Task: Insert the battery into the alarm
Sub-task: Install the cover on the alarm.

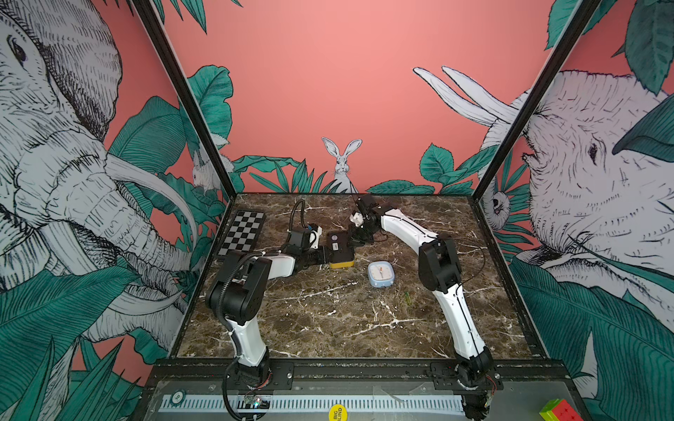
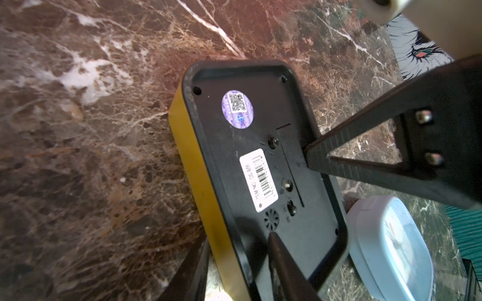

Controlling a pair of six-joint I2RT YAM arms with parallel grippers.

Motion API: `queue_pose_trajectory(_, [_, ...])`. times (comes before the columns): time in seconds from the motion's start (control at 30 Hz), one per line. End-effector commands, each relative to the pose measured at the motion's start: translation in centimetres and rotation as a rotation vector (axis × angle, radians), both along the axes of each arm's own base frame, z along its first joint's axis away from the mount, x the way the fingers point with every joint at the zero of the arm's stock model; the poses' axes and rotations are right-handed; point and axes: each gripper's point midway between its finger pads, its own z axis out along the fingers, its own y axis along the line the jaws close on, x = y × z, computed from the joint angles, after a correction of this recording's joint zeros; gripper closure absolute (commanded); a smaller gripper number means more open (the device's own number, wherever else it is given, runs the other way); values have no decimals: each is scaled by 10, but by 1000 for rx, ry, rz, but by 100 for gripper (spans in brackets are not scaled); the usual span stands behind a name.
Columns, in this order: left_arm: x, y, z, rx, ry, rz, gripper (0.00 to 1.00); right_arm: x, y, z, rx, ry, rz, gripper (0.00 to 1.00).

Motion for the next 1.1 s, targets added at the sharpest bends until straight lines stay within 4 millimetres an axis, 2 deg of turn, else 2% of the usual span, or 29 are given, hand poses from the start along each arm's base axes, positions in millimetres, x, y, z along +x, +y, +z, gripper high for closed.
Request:
queue_pose_trajectory(0.0, [0, -3, 2, -10, 8, -3, 61, 2, 0, 7, -7, -31, -19, 100])
queue_pose_trajectory(0.53, [1, -5, 0, -11, 19, -12, 61, 3, 6, 13, 23, -33, -18, 100])
queue_pose_trajectory(1.07, [0, -4, 0, -7, 21, -3, 61, 1, -4, 19, 10, -48, -35, 100])
